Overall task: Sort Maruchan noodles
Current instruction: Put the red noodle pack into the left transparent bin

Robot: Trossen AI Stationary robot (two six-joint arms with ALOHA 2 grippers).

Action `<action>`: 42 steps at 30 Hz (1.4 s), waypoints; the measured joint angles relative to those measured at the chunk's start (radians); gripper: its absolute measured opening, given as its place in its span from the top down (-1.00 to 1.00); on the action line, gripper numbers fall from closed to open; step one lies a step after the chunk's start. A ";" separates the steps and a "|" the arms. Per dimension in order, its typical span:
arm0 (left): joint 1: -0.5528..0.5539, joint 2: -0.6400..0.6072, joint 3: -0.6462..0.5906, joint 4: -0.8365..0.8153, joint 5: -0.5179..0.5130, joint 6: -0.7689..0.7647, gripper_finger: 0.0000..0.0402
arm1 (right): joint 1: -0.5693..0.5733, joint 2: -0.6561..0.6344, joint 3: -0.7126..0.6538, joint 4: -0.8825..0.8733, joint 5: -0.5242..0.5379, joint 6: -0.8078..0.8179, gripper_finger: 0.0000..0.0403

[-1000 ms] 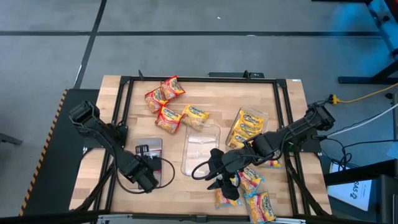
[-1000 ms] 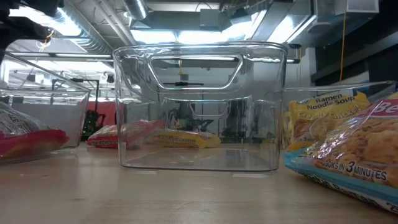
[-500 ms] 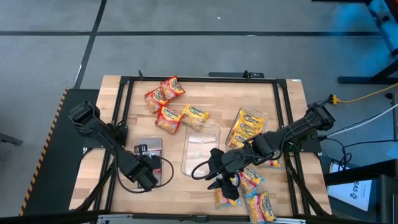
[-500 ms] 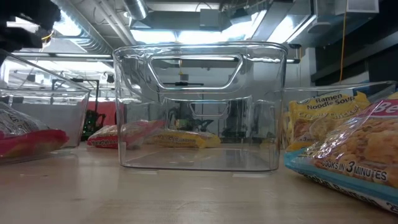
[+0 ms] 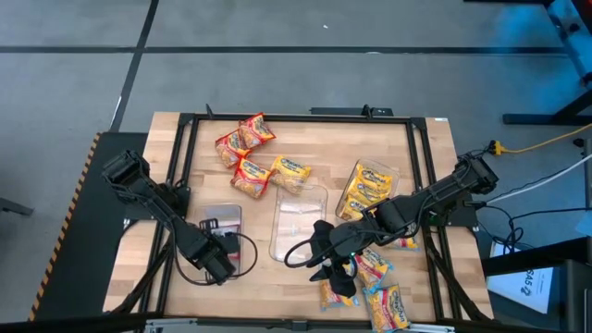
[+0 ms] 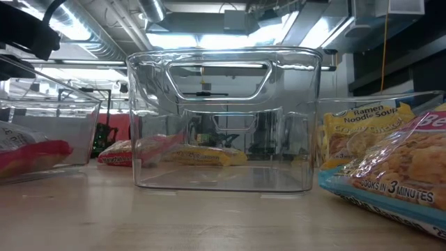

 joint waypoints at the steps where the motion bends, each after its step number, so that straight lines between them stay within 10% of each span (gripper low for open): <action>1: 0.000 0.000 0.000 0.000 0.000 0.000 0.79 | 0.000 0.000 0.000 0.000 0.000 0.000 0.21; 26: -0.005 0.000 0.426 -0.333 0.027 0.030 1.00 | 0.000 0.000 0.000 -0.001 0.002 0.000 0.21; 42: 0.010 0.000 0.447 -0.395 0.042 0.054 1.00 | 0.001 0.000 0.000 -0.005 0.002 0.000 0.21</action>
